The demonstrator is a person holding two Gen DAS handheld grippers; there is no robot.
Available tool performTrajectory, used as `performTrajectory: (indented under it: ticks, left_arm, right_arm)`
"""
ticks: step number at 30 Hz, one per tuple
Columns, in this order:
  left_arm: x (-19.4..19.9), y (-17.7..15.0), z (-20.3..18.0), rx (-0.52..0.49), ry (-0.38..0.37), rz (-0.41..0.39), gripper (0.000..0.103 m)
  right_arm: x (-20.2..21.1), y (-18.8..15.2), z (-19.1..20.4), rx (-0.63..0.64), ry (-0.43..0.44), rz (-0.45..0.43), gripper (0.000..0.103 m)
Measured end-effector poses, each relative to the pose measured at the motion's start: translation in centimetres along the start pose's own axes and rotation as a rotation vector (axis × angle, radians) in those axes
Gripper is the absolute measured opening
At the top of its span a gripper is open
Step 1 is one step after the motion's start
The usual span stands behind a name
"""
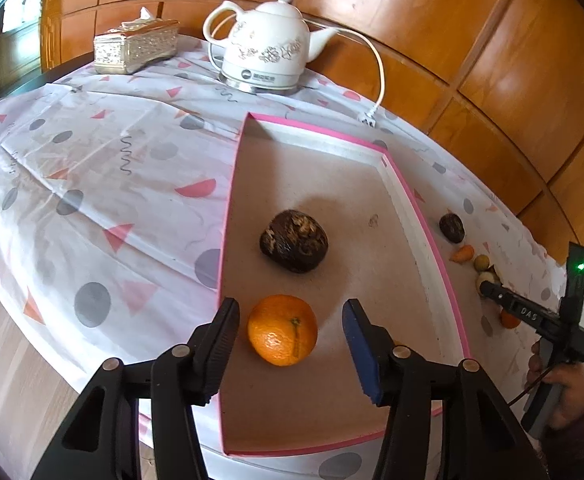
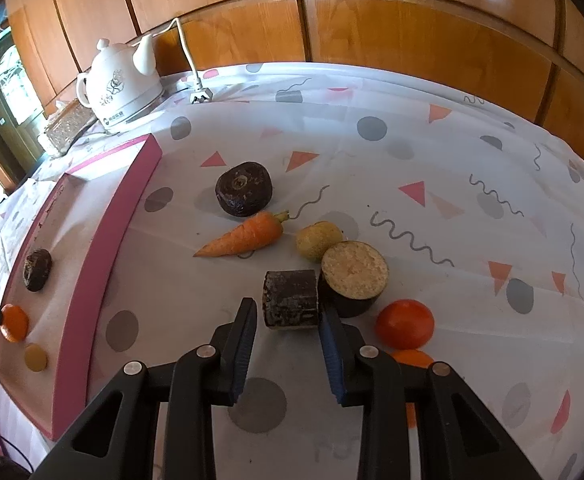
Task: Organize fruits
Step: 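Close the right tool on the dark brown cylindrical slice, then carry the dark slice into the pink tray and open the right tool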
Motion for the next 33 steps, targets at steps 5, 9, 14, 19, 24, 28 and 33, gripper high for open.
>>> performTrajectory:
  ticks: [5, 9, 14, 19, 24, 28, 33]
  left_arm:
    - [1.1, 0.6, 0.4, 0.011, 0.018, -0.032, 0.054]
    - [2.3, 1.5, 1.6, 0.044, 0.056, -0.075, 0.058]
    - [3.6, 1.7, 3.3, 0.096, 0.112, -0.116, 0.061]
    - [4.2, 1.6, 4.1, 0.121, 0.135, -0.134, 0.063]
    - [4.4, 1.7, 4.0, 0.117, 0.137, -0.142, 0.065]
    - [4.4, 1.6, 4.2, 0.122, 0.138, -0.143, 0.065]
    - [4.4, 1.5, 4.4, 0.127, 0.138, -0.142, 0.065]
  right_arm:
    - [0.1, 0.1, 0.1, 0.01, -0.015, -0.015, 0.025]
    - [1.3, -0.2, 1.0, 0.032, 0.014, -0.038, 0.025]
    - [2.0, -1.0, 1.9, 0.037, 0.046, -0.03, 0.025]
    - [3.6, -1.0, 3.7, 0.056, 0.091, -0.046, 0.025]
    - [6.0, 0.2, 6.9, 0.115, 0.145, -0.095, 0.025]
    - [7.6, 0.7, 10.2, 0.18, 0.201, -0.116, 0.025]
    - [8.5, 0.6, 14.2, 0.269, 0.256, -0.119, 0.025]
Point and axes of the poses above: each gripper's, at about its wrist camera, not at the fingertips, and x roughly against the way its jaws point, z to its left, y to its top, the point moved 10 cm from there along -x, roughly the way its jaws point, and after that the axes turned 14 degrees about -y, right-handed, at the moved point
